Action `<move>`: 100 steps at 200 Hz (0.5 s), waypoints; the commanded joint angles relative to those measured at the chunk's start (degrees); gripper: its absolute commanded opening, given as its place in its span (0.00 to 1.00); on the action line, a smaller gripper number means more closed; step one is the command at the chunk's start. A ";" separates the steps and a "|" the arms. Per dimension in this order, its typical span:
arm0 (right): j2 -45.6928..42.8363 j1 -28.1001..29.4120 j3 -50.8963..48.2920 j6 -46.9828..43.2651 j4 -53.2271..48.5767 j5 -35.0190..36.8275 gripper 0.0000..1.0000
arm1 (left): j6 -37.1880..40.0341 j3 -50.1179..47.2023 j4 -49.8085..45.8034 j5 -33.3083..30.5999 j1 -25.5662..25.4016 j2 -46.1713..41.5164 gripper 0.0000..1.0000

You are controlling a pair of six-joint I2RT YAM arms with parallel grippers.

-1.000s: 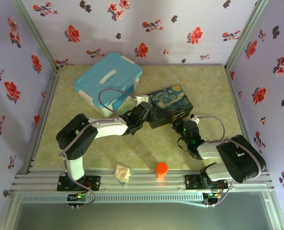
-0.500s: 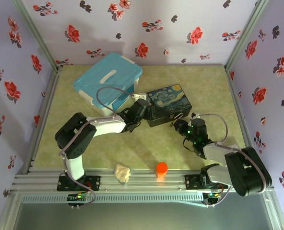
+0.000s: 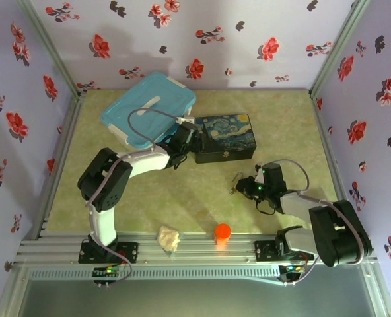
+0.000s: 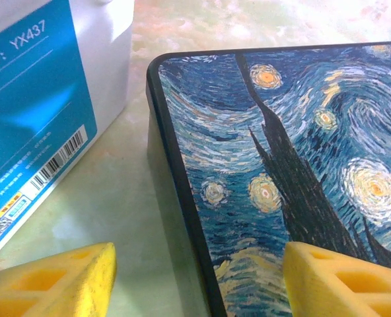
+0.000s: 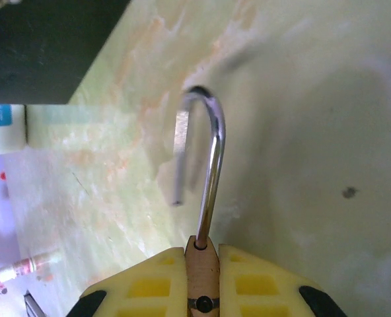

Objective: Unlock the padlock with the key

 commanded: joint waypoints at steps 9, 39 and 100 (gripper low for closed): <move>-1.52 -0.54 5.89 -7.32 -16.77 2.52 0.00 | 2.79 -1.80 -7.19 0.11 0.51 -4.69 0.70; 0.16 -0.53 11.79 -12.52 -30.49 9.15 0.05 | 2.74 -3.57 -6.92 0.71 0.34 -9.41 0.72; 1.64 -0.41 13.33 -13.42 -33.42 15.17 0.11 | 2.60 -7.20 -8.32 2.92 -0.39 -21.14 0.74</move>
